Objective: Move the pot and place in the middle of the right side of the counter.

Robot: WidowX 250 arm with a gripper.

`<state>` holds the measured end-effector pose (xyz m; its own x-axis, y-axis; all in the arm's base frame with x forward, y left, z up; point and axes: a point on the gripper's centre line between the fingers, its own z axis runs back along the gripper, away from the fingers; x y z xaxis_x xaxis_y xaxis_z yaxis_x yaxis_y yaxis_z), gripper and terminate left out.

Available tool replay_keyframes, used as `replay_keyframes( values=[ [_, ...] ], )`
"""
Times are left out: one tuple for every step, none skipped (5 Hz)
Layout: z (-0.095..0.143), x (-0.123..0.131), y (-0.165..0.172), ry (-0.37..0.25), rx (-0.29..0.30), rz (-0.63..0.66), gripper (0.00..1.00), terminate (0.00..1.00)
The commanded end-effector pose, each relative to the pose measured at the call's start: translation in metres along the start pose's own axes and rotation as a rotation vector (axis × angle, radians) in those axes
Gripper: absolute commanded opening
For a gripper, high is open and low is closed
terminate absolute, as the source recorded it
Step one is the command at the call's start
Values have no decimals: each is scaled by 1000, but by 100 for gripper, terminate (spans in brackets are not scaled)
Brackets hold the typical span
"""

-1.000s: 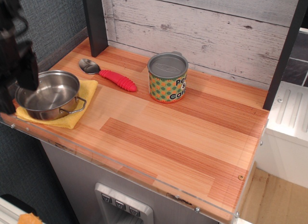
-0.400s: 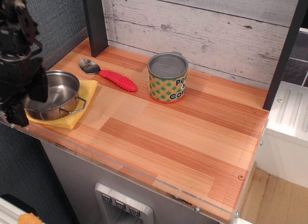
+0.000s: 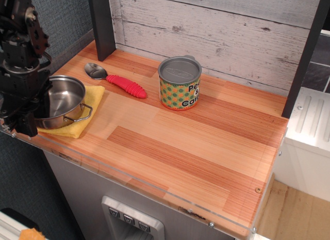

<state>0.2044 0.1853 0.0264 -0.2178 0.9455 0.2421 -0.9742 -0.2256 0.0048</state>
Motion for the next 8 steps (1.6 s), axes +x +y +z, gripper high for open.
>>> replay_keyframes(
  values=[
    [17,10,1,-7,-61,10,0,0],
    [34,19,3,-6,-116,28,0,0],
    [52,28,4,2,-185,40,0,0],
    [71,30,7,5,-248,36,0,0],
    [87,19,15,21,-298,-17,0,0],
    [93,-8,21,17,-290,-91,0,0],
    [99,-39,30,55,-299,-202,0,0],
    [105,-70,42,95,-324,-377,0,0]
  ],
)
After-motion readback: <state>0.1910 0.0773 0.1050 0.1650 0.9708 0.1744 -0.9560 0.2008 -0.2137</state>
